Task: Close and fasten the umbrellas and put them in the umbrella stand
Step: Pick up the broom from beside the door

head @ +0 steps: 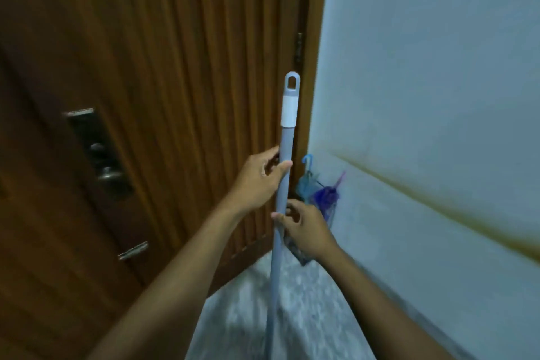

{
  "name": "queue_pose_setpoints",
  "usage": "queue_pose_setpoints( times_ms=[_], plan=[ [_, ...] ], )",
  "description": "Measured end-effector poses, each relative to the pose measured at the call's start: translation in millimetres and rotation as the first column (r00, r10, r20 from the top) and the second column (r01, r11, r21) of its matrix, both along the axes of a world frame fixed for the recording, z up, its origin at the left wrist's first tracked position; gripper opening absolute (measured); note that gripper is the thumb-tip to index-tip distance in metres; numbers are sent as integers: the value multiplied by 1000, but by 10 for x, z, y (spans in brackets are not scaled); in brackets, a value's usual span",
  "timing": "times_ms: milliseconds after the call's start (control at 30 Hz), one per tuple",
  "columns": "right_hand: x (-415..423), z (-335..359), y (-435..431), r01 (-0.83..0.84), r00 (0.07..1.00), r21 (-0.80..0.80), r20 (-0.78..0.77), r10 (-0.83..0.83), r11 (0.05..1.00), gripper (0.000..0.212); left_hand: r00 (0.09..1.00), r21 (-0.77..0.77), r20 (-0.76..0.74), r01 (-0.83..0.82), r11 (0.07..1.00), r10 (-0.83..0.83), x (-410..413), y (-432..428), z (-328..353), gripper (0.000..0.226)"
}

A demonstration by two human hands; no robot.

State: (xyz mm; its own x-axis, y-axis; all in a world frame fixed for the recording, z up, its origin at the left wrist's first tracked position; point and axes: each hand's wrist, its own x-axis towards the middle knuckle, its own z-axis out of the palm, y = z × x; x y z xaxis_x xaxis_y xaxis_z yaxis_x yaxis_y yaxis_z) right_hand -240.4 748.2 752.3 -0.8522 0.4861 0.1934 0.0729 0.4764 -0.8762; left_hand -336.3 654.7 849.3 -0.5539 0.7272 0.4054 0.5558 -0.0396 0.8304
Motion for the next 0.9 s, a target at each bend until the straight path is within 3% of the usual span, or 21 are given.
queue_pose_setpoints(
  times_ms=[167,300,467,733,900],
  plan=[
    [524,-119,799,303,953,-35,3,-303,952,20,969,-15,69,237,971,-236,268,1076,-147,22],
    [870,-279,1402,523,852,-87,22,-523,848,29,912,-12,97,402,916,-399,410,1937,-264,16],
    [1193,-478,1963,690,723,-65,88,-685,720,23,796,-60,143,600,798,-588,627,2898,-342,16],
    [1458,-800,2932,857,516,-80,153,-843,509,23,675,-157,140,738,656,-725,1067,4085,-570,14],
    [1537,-1057,3622,867,499,-118,188,-846,485,24,689,-183,144,724,665,-710,1205,4793,-817,11]
  ],
)
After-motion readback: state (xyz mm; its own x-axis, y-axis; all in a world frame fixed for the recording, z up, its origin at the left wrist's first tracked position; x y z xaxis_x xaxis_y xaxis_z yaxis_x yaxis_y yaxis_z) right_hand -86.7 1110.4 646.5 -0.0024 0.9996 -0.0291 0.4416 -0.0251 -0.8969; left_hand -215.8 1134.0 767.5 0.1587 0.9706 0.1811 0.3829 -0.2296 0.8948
